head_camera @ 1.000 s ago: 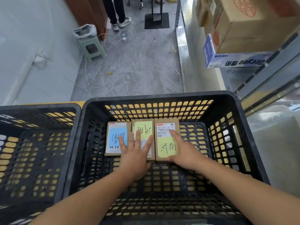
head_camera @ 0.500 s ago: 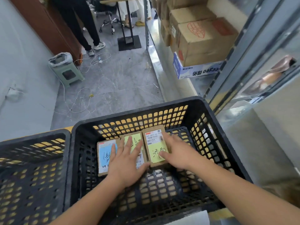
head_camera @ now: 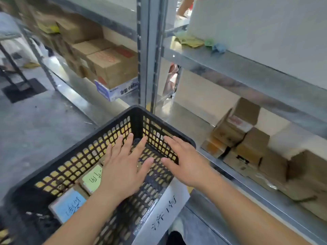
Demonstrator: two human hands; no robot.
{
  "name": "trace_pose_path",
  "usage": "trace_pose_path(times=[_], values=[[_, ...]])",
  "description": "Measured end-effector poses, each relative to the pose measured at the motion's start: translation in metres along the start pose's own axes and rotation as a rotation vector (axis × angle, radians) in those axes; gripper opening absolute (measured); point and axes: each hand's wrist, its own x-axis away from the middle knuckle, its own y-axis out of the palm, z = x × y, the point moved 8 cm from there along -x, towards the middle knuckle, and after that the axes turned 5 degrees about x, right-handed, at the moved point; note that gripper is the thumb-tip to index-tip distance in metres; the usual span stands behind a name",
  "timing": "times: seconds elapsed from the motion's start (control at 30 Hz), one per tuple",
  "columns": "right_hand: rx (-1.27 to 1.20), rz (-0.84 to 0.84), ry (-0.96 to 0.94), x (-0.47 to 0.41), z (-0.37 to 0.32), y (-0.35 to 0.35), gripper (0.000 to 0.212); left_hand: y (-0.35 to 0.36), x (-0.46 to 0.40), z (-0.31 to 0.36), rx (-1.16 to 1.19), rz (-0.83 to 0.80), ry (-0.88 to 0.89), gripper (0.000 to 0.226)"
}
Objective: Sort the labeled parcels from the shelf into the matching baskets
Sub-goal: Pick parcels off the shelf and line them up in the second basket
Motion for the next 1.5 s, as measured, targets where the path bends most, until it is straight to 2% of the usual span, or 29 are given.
trace_pose_path(times=[0.2, 0.47, 0.67, 0.8, 1.0, 1.2, 1.5], values=[[-0.077, 0.122, 0.311, 0.102, 0.083, -0.030, 0.073, 0.007, -0.005, 0.106, 0.054, -0.048, 0.291, 0.073], [-0.172, 0.279, 0.645, 0.250, 0.180, -0.042, 0.073, 0.071, 0.027, 0.250, 0.034, -0.215, 0.585, 0.073], [-0.220, 0.354, 0.821, 0.343, 0.241, -0.044, 0.074, 0.114, 0.059, 0.343, -0.026, -0.330, 0.720, 0.071], [-0.238, 0.358, 0.880, 0.382, 0.278, -0.047, 0.074, 0.134, 0.067, 0.395, -0.036, -0.365, 0.735, 0.069], [-0.291, 0.329, 0.850, 0.398, 0.336, -0.054, 0.075, 0.161, 0.061, 0.446, -0.051, -0.381, 0.661, 0.070], [-0.348, 0.300, 0.834, 0.374, 0.386, -0.058, 0.075, 0.184, 0.033, 0.473, -0.022, -0.370, 0.560, 0.070], [-0.431, 0.329, 0.912, 0.301, 0.446, -0.081, 0.072, 0.221, -0.037, 0.534, 0.041, -0.391, 0.625, 0.064]])
